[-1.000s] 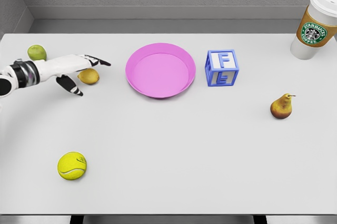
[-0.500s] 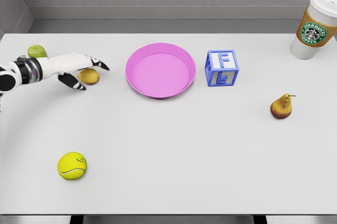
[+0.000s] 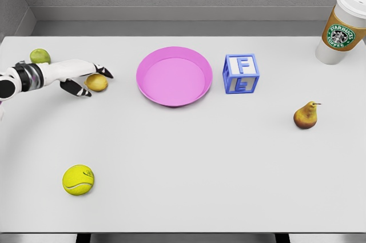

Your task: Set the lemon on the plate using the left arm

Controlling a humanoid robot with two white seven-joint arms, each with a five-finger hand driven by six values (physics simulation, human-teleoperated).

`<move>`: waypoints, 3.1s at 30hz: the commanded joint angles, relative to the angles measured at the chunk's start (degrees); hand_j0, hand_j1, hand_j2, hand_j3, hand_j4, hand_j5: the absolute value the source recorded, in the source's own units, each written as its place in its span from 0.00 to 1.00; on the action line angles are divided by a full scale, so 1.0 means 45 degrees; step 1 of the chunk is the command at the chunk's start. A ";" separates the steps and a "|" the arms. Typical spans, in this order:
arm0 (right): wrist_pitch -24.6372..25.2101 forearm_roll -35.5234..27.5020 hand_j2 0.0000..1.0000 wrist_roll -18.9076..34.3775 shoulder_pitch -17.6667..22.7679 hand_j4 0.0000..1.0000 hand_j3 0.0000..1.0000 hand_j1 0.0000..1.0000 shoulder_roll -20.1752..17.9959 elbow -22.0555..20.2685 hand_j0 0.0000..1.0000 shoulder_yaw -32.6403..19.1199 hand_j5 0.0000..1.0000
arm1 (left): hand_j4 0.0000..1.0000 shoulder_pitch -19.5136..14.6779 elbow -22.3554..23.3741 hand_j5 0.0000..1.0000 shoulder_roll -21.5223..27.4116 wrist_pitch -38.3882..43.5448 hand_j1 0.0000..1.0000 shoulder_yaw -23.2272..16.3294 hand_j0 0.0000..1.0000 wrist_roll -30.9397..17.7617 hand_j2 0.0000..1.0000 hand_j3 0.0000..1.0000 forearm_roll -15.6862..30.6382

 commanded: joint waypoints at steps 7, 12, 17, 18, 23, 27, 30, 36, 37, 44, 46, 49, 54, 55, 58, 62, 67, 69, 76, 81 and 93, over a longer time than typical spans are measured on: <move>0.0000 -0.0007 1.00 0.0000 0.0000 1.00 1.00 1.00 0.0001 0.0000 1.00 0.0001 1.00 | 0.66 0.0019 -0.0011 0.66 -0.0084 0.0026 0.66 0.0000 0.66 0.0020 0.66 0.66 -0.0178; 0.0000 -0.0007 1.00 0.0000 0.0000 1.00 1.00 1.00 0.0001 0.0000 1.00 0.0001 1.00 | 0.59 0.0000 -0.0050 0.59 -0.0084 0.0026 0.59 0.0000 0.59 0.0000 0.59 0.59 -0.0158; 0.0000 -0.0007 1.00 0.0000 0.0000 1.00 1.00 1.00 0.0001 0.0000 1.00 0.0001 1.00 | 0.58 0.0000 -0.0089 0.58 -0.0084 0.0026 0.58 0.0020 0.58 0.0000 0.58 0.58 -0.0119; 0.0000 -0.0007 1.00 0.0000 0.0000 1.00 1.00 1.00 0.0001 0.0000 1.00 0.0001 1.00 | 0.56 0.0020 -0.0089 0.56 -0.0065 0.0026 0.56 0.0059 0.56 0.0000 0.56 0.56 -0.0139; 0.0000 -0.0007 1.00 0.0000 0.0000 1.00 1.00 1.00 0.0001 0.0000 1.00 0.0001 1.00 | 0.52 0.0078 -0.0148 0.52 -0.0026 0.0026 0.52 0.0117 0.52 0.0000 0.52 0.52 -0.0100; 0.0000 -0.0007 1.00 0.0000 0.0000 1.00 1.00 1.00 0.0001 0.0000 1.00 0.0001 1.00 | 0.50 0.0098 -0.0284 0.50 -0.0045 0.0026 0.50 0.0137 0.50 0.0000 0.50 0.50 -0.0100; 0.0000 -0.0007 1.00 0.0000 0.0000 1.00 1.00 1.00 0.0001 0.0000 1.00 0.0001 1.00 | 0.49 0.0098 -0.0343 0.49 -0.0045 0.0026 0.49 0.0176 0.49 0.0000 0.49 0.49 -0.0100; 0.0000 -0.0007 1.00 0.0000 0.0000 1.00 1.00 1.00 0.0001 0.0000 1.00 0.0001 1.00 | 0.49 0.0000 -0.1104 0.49 0.0091 0.0026 0.49 0.0196 0.49 0.0000 0.49 0.49 0.0193; 0.0000 -0.0007 1.00 0.0000 0.0000 1.00 1.00 1.00 0.0001 0.0000 1.00 0.0001 1.00 | 0.48 0.0000 -0.1358 0.48 0.0091 0.0026 0.48 0.0195 0.48 0.0000 0.48 0.48 0.0232; 0.0000 -0.0007 1.00 0.0000 0.0000 1.00 1.00 1.00 0.0001 0.0000 1.00 0.0001 1.00 | 0.48 0.0254 -0.3428 0.48 -0.0045 0.0026 0.48 0.0137 0.48 0.0000 0.48 0.48 0.0311; 0.0000 -0.0007 1.00 0.0000 0.0000 1.00 1.00 1.00 0.0001 0.0000 1.00 0.0001 1.00 | 0.48 0.0312 -0.3565 0.48 -0.0065 0.0026 0.48 0.0059 0.48 0.0000 0.48 0.48 0.0311; 0.0000 -0.0007 1.00 0.0000 0.0000 1.00 1.00 1.00 0.0001 0.0000 1.00 0.0001 1.00 | 0.48 0.0605 -0.4385 0.48 -0.0220 0.0026 0.48 0.0058 0.48 -0.0116 0.48 0.48 0.0310; 0.0000 -0.0007 1.00 0.0000 0.0000 1.00 1.00 1.00 0.0001 0.0000 1.00 0.0001 1.00 | 0.47 0.0703 -0.4679 0.47 -0.0670 0.0026 0.47 0.0039 0.47 -0.0409 0.47 0.47 0.0291; 0.0000 -0.0007 1.00 0.0000 0.0000 1.00 1.00 1.00 0.0001 0.0000 1.00 0.0001 1.00 | 0.47 0.0684 -0.4718 0.47 -0.0729 0.0026 0.47 0.0059 0.47 -0.0609 0.47 0.47 0.0311; 0.0000 -0.0007 1.00 0.0000 0.0000 1.00 1.00 1.00 0.0001 0.0000 1.00 0.0001 1.00 | 0.47 0.0645 -0.4855 0.47 -0.0944 0.0026 0.47 0.0039 0.47 -0.0609 0.47 0.47 0.0291; 0.0000 -0.0007 1.00 0.0000 0.0000 1.00 1.00 1.00 0.0001 0.0000 1.00 0.0001 1.00 | 0.47 0.0547 -0.4816 0.47 -0.1432 0.0026 0.47 0.0039 0.47 -0.0609 0.47 0.47 0.0115; 0.0000 -0.0007 1.00 0.0000 0.0000 1.00 1.00 1.00 0.0001 0.0000 1.00 0.0001 1.00 | 0.48 0.0508 -0.4737 0.48 -0.1959 0.0026 0.48 0.0039 0.48 -0.0609 0.48 0.48 0.0135; 0.0000 -0.0007 1.00 0.0000 0.0000 1.00 1.00 1.00 0.0001 0.0000 1.00 0.0001 1.00 | 0.48 0.0391 -0.4698 0.48 -0.2174 0.0026 0.48 0.0059 0.48 -0.0609 0.48 0.48 0.0115; 0.0000 -0.0007 1.00 0.0000 0.0000 1.00 1.00 1.00 0.0001 0.0000 1.00 0.0001 1.00 | 0.56 0.0000 -0.4679 0.56 -0.2955 0.0026 0.56 0.0059 0.56 -0.0609 0.56 0.56 -0.0295; 0.0000 -0.0007 1.00 0.0000 0.0000 1.00 1.00 1.00 0.0001 0.0000 1.00 0.0001 1.00 | 1.00 -0.0078 -0.4523 1.00 -0.3073 0.0026 1.00 0.0176 1.00 -0.0609 1.00 1.00 -0.0354; 0.0000 -0.0007 1.00 0.0000 0.0000 1.00 1.00 1.00 0.0001 0.0000 1.00 0.0001 1.00 | 1.00 0.2030 -0.4542 1.00 0.0755 0.0026 1.00 0.5175 1.00 -0.0609 1.00 1.00 0.0428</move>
